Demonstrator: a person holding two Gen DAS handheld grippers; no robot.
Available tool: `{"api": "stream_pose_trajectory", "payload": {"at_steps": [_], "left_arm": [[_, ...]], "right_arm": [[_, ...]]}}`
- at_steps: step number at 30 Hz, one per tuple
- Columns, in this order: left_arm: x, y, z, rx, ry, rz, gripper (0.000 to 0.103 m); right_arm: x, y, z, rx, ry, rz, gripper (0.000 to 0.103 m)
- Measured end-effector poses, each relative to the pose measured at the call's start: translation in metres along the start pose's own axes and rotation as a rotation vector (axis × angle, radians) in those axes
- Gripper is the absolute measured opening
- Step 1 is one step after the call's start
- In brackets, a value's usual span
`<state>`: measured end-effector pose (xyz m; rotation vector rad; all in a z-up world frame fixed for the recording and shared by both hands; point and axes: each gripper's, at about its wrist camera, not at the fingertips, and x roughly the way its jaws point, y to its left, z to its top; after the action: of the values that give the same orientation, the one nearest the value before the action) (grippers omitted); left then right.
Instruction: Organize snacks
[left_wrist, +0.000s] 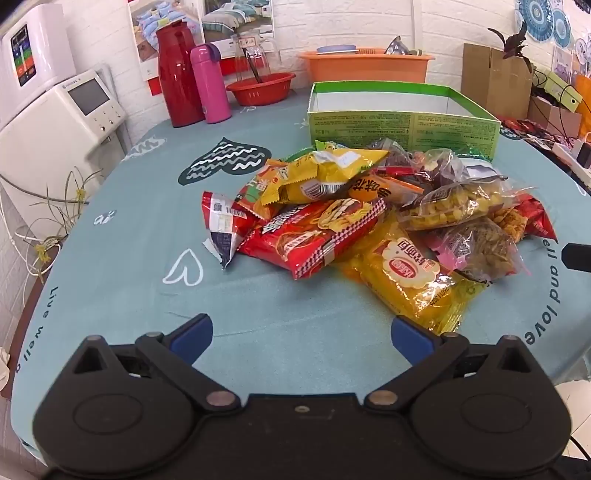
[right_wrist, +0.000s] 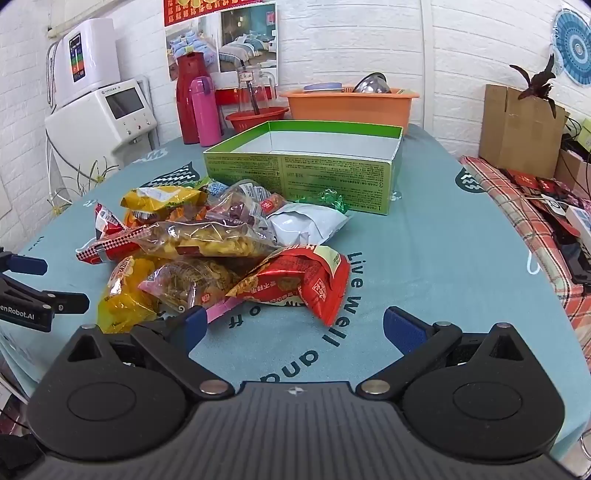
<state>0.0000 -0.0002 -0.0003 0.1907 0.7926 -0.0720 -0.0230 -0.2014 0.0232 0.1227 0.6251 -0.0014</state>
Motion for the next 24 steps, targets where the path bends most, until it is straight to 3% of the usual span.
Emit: {"api": "stream_pose_trajectory", "payload": {"at_steps": [24], "left_arm": [[-0.0045, 0.0005, -0.0008, -0.016, -0.016, -0.029, 0.103]], "right_arm": [[0.001, 0.0077, -0.0015, -0.02, 0.009, -0.001, 0.103]]}}
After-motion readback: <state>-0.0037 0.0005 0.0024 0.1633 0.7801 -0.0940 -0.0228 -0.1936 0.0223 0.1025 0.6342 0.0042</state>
